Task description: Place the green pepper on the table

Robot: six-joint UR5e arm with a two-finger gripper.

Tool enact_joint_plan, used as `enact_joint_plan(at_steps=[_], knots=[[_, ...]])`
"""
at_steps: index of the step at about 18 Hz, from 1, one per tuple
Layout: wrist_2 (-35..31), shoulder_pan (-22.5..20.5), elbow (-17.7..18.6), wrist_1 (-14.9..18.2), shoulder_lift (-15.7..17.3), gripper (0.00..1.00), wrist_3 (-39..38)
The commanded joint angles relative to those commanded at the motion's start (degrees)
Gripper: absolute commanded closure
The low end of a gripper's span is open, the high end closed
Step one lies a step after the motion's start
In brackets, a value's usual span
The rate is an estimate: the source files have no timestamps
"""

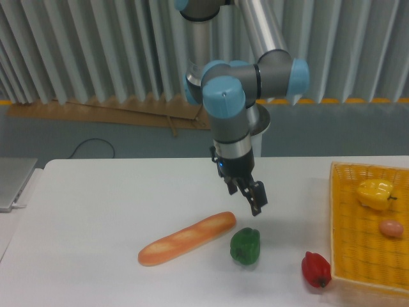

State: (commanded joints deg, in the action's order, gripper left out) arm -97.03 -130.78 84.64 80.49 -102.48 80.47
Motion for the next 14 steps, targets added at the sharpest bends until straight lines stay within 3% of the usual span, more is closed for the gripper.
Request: enact_joint_plan(at_steps=[1,4,7,11,14], knots=[[-0.35,0.00,0.00,2.11,0.00,0.00,4.83],[0.26,-0.18,0.09,2.75,1.58,0.00,11.72],[0.79,0.00,0.26,3.71,2.37,0.00,12.52],[0.97,-0.26,0.00,8.80,5.00,0.00,13.58],[2.02,0.00,0.61,10.83,6.50,0.00,13.49]])
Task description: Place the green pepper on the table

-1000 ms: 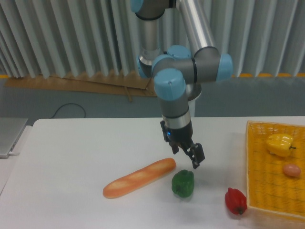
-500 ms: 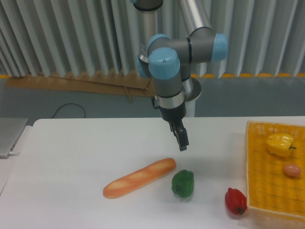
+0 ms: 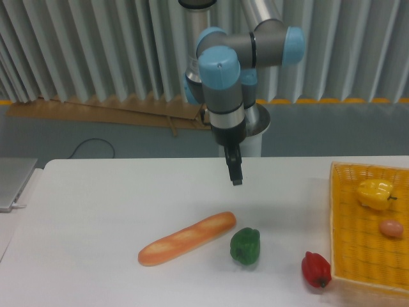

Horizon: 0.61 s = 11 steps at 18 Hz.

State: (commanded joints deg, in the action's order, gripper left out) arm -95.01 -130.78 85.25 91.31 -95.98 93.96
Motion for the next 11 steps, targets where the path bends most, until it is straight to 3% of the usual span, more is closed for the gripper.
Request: enact_joint_plan(at_steps=[8,11], knots=[[1.76,0.26,2.55,0.53,2.03,0.00,-2.11],[1.76,0.26,2.90,2.37,2.64,0.00,-2.29]])
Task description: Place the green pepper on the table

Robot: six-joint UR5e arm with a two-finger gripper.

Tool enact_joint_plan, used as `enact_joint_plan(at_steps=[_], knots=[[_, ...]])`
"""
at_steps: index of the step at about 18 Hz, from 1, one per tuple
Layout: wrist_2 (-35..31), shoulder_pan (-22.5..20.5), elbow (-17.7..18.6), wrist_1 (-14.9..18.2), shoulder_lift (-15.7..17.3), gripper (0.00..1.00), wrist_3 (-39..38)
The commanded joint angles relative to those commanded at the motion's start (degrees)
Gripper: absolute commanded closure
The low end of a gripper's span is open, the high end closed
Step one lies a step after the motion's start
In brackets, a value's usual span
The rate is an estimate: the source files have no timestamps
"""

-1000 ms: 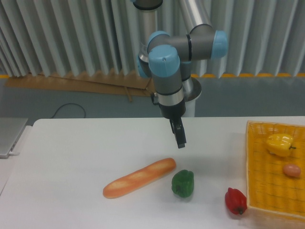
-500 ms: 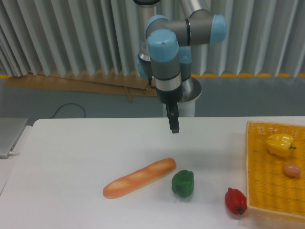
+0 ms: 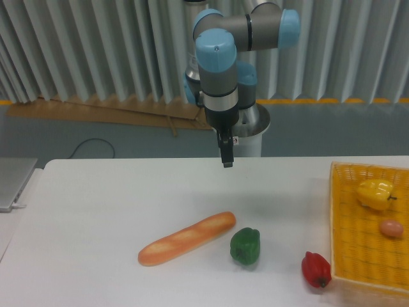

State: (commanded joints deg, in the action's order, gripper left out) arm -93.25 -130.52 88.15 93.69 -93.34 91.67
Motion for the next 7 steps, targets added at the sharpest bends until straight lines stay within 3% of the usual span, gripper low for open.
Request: enact_joint_plan(at_steps=[7], knots=[[0.00,0.00,1.06,0.09,1.32,0.00,0.00]])
